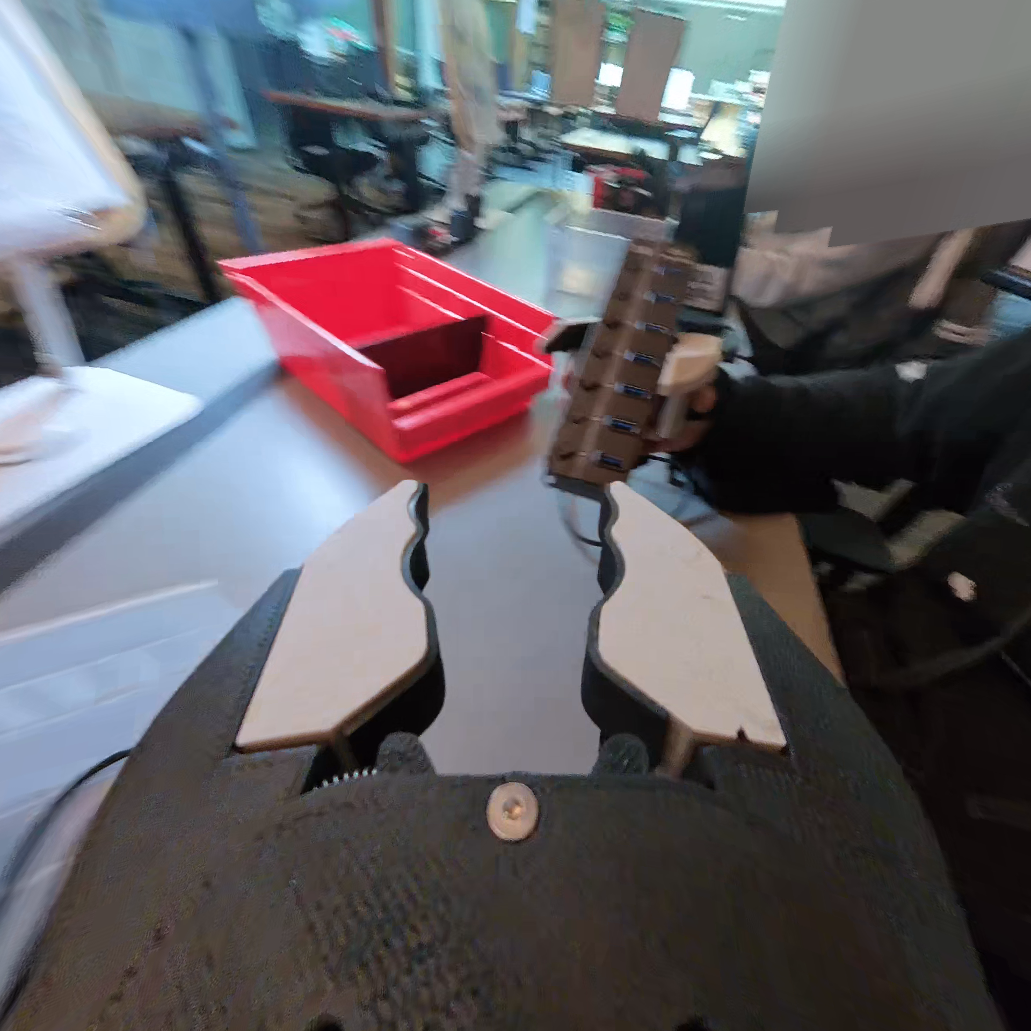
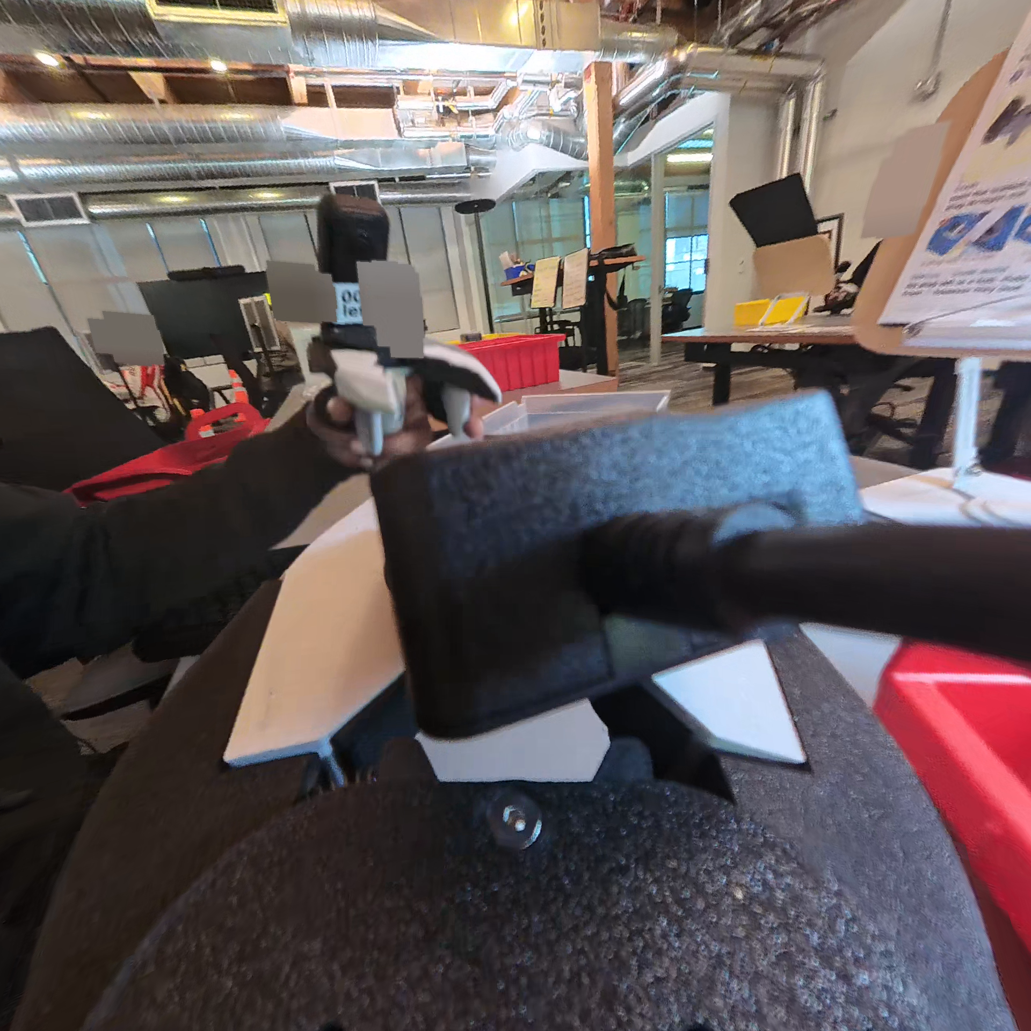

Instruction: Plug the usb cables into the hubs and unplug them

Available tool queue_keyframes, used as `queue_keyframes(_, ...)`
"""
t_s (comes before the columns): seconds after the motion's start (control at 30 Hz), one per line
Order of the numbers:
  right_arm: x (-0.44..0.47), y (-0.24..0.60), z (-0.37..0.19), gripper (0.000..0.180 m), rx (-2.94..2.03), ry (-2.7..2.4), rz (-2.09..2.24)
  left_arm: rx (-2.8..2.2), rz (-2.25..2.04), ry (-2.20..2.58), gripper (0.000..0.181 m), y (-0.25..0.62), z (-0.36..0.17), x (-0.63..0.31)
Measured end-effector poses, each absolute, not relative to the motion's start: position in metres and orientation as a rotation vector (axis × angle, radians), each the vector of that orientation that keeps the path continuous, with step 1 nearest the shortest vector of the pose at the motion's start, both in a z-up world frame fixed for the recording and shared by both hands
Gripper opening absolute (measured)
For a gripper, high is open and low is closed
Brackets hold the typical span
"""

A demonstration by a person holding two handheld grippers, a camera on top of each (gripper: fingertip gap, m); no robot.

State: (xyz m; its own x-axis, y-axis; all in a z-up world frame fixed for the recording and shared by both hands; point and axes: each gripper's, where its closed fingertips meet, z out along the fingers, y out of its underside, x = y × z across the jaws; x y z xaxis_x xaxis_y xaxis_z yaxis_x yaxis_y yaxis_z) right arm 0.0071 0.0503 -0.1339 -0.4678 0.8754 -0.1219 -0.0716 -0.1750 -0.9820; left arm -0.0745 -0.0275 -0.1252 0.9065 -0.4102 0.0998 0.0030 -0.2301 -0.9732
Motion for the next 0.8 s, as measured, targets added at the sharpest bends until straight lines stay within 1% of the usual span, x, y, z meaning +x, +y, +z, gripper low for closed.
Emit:
queue_keyframes(0.07, 0.009, 0.058, -0.129, 0.07, -0.963, -1.375, 1.706, -1.801, -0.225, 0.207, 0.051, -0.039, -0.109, -0.122)
queue_keyframes(0.13, 0.01, 0.062, -0.129, 0.07, -0.969, -1.374, 1.694, -1.93, -0.088, 0.143, 0.05, -0.048, -0.115, -0.168)
queue_keyframes(0.2, 0.009, 0.062, -0.132, 0.07, -0.975, -1.391, 1.693, -2.106, -0.016, 0.094, 0.046, -0.055, -0.137, -0.207)
queue_keyframes(0.3, 0.007, 0.055, -0.139, 0.07, -0.979, -1.428, 1.687, -2.397, 0.003, 0.094, 0.043, -0.061, -0.185, -0.239)
queue_keyframes(0.4, 0.005, 0.049, -0.147, 0.07, -0.981, -1.465, 1.673, -2.646, -0.005, 0.157, 0.039, -0.064, -0.228, -0.247)
queue_keyframes(0.57, 0.002, 0.048, -0.156, 0.07, -1.002, -1.494, 1.676, -2.87, -0.064, 0.232, 0.035, -0.055, -0.271, -0.242)
queue_keyframes(0.67, 0.002, 0.049, -0.158, 0.07, -1.005, -1.495, 1.671, -2.925, -0.087, 0.27, 0.036, -0.053, -0.284, -0.239)
queue_keyframes(0.8, 0.002, 0.051, -0.157, 0.07, -1.009, -1.488, 1.679, -2.916, -0.115, 0.271, 0.031, -0.05, -0.287, -0.235)
